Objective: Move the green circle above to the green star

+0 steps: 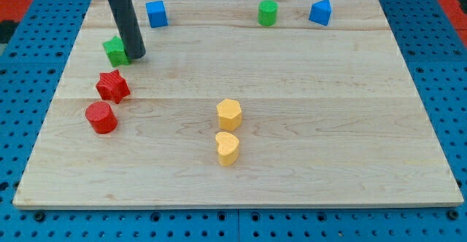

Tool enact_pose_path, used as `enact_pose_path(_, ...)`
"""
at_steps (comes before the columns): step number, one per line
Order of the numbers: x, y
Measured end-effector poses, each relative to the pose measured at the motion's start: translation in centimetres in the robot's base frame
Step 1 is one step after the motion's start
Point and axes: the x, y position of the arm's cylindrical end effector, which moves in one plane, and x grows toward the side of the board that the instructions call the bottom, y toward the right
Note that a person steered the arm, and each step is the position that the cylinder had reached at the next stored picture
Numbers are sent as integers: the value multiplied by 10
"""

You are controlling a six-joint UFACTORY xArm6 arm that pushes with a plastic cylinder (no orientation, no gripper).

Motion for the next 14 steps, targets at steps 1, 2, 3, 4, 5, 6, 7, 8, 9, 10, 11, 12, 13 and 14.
enact_pose_path(1,-8,19)
enact_pose_path(2,-19,73)
enact_pose_path(3,-38,158)
enact_pose_path(4,-69,228)
enact_pose_path(5,-92,246)
enact_pose_path(6,-105,228)
enact_pose_path(7,-95,268)
enact_pose_path(8,-114,284)
enact_pose_path(9,-148,284)
enact_pose_path(10,-147,257)
enact_pose_path(11,-146,163)
enact_pose_path(12,-134,105)
enact_pose_path(13,-132,127)
enact_pose_path(14,-118,128)
